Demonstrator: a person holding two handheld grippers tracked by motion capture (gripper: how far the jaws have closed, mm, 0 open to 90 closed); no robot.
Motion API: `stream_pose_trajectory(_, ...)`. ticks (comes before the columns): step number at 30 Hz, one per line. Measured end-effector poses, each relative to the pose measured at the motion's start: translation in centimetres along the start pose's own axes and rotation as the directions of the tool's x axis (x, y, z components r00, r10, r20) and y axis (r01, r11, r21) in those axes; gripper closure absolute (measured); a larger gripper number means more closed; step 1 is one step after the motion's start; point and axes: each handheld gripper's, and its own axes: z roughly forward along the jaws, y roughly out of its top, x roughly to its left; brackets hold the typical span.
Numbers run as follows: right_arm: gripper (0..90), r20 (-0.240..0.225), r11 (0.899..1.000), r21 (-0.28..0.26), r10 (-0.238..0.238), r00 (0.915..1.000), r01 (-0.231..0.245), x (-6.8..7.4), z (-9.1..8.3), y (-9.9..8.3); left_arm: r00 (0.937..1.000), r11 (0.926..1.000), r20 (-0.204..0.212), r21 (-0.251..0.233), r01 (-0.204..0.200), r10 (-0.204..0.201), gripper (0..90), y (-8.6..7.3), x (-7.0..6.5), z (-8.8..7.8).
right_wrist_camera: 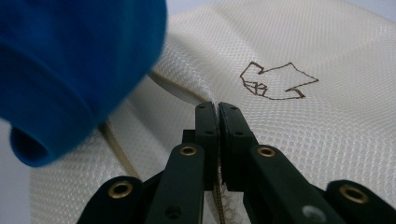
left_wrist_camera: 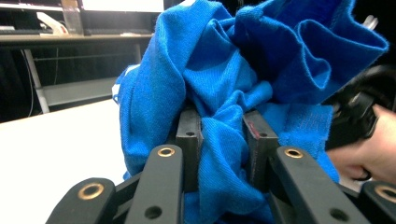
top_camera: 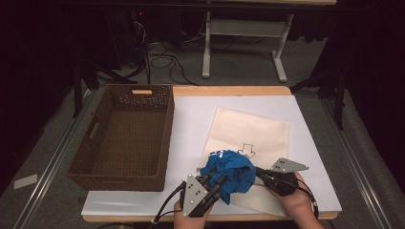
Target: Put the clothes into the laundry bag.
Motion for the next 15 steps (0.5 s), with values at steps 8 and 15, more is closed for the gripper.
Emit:
stream_pose_trajectory(8,88.1,-0.005,0.999,-0.050,0.008,1.0000,-0.008,-0.1,-0.9,0.7,0.9997,0.9983,0.009,0.053,-0.025,0.025,72.3,-1.5,-0.8,1.4)
stream_pose_trajectory(15,88.1,0.008,0.999,-0.049,-0.004,1.0000,0.004,-0.2,-1.1,1.1,0.9999,0.9948,0.000,0.101,-0.016,0.016,72.0,-2.9,-1.0,2.2)
